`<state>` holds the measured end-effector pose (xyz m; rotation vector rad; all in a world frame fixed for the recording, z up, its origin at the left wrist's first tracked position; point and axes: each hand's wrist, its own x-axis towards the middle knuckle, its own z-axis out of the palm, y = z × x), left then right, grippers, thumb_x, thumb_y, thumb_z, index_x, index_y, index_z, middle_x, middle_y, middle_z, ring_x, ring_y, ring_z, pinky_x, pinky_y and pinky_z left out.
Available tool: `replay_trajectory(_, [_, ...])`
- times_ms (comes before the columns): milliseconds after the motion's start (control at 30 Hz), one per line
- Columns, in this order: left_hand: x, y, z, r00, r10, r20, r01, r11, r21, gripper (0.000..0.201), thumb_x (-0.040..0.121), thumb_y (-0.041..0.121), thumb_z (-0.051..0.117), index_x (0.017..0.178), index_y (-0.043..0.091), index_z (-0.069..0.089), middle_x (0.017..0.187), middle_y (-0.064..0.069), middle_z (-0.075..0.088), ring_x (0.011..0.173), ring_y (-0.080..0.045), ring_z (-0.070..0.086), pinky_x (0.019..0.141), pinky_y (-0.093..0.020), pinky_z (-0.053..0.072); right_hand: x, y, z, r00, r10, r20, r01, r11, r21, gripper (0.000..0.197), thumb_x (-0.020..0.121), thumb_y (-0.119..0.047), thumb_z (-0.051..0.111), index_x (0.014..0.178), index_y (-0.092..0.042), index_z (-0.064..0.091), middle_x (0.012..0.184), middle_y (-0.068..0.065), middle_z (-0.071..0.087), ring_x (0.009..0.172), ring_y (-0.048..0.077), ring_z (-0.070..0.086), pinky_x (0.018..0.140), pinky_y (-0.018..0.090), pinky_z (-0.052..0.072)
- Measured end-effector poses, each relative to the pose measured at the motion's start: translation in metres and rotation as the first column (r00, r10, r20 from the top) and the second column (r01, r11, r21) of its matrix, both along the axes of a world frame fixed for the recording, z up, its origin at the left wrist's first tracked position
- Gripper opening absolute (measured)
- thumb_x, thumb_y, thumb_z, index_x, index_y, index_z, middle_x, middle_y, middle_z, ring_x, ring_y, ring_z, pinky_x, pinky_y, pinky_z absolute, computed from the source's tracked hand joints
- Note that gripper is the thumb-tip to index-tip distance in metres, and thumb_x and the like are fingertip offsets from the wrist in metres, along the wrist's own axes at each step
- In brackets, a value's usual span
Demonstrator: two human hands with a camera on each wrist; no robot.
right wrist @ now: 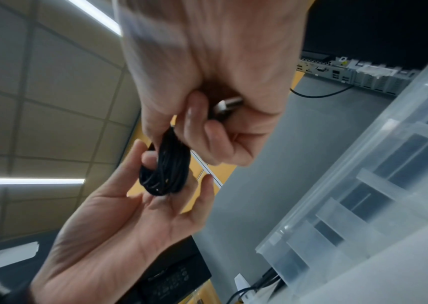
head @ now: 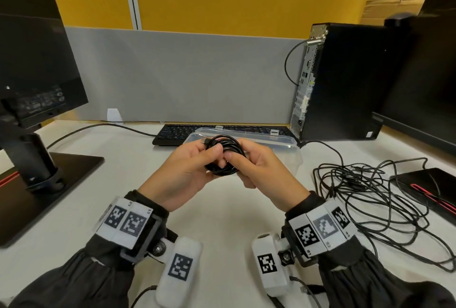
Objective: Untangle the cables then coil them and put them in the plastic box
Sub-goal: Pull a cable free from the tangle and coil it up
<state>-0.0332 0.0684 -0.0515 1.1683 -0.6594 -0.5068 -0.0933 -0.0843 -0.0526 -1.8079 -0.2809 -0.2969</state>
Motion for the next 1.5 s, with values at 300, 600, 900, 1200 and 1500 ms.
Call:
replay_trajectory(300, [-0.005, -0.003, 0.005, 0.993, 0.114, 0.000, -0.114, 0.990, -0.084, 0.029, 0.092, 0.028, 0.049, 0.111, 0.009, 0.038, 0.057, 0.007, 0.033, 0.054, -0.005, 0.034, 0.065, -0.021, 0.031, -0.013, -0.018, 0.004, 0.993, -0.084, 0.078, 0.095, 0.985, -0.143, 0.016, 0.098, -0.018, 0.043, 0.094, -0.020, 0.058, 0.065, -0.013, 0.055, 0.072, 0.006, 0.052, 0.073, 0.020, 0.043])
replay_trajectory(600, [-0.010, -0.008, 0.004, 0.997, 0.070, -0.023, -0.073, 0.980, -0.184, 0.032, 0.091, 0.027, 0.039, 0.115, 0.005, 0.044, 0.063, 0.005, 0.030, 0.058, -0.007, 0.031, 0.060, -0.014, 0.037, 0.002, -0.014, 0.012, 0.914, -0.341, 0.220, 0.366, 0.926, -0.089, 0.017, 0.092, -0.019, 0.055, 0.088, -0.029, 0.067, 0.088, -0.011, 0.063, 0.083, 0.005, 0.054, 0.073, 0.020, 0.044])
replay_trajectory(900, [-0.010, -0.010, -0.001, 0.986, 0.165, -0.010, -0.164, 0.972, -0.167, 0.029, 0.097, 0.025, 0.035, 0.104, 0.010, 0.059, 0.060, 0.006, 0.034, 0.064, -0.008, 0.034, 0.073, -0.020, 0.036, 0.021, -0.001, 0.006, 0.989, -0.149, -0.014, 0.141, 0.893, 0.428, 0.015, 0.094, -0.009, 0.051, 0.099, -0.008, 0.065, 0.094, 0.014, 0.065, 0.082, 0.018, 0.063, 0.072, 0.024, 0.053])
replay_trajectory(1200, [-0.008, -0.009, -0.003, 0.987, 0.157, -0.022, -0.159, 0.976, -0.146, 0.033, 0.096, 0.028, 0.034, 0.114, 0.011, 0.056, 0.063, 0.006, 0.038, 0.066, -0.005, 0.043, 0.081, -0.019, 0.042, 0.018, -0.007, 0.009, 0.994, -0.014, -0.104, 0.066, 0.857, 0.511, 0.015, 0.094, -0.011, 0.051, 0.096, -0.006, 0.065, 0.093, 0.012, 0.067, 0.082, 0.016, 0.066, 0.073, 0.024, 0.054])
replay_trajectory(1500, [-0.006, -0.008, -0.002, 0.986, 0.123, -0.111, -0.140, 0.976, -0.166, 0.029, 0.095, 0.028, 0.036, 0.099, 0.017, 0.063, 0.082, 0.002, 0.062, 0.097, -0.012, 0.059, 0.095, -0.031, 0.041, 0.015, 0.002, 0.007, 0.963, 0.180, -0.202, -0.017, 0.785, 0.620, 0.026, 0.093, -0.005, 0.049, 0.117, 0.002, 0.054, 0.096, 0.014, 0.066, 0.085, 0.021, 0.066, 0.077, 0.028, 0.056])
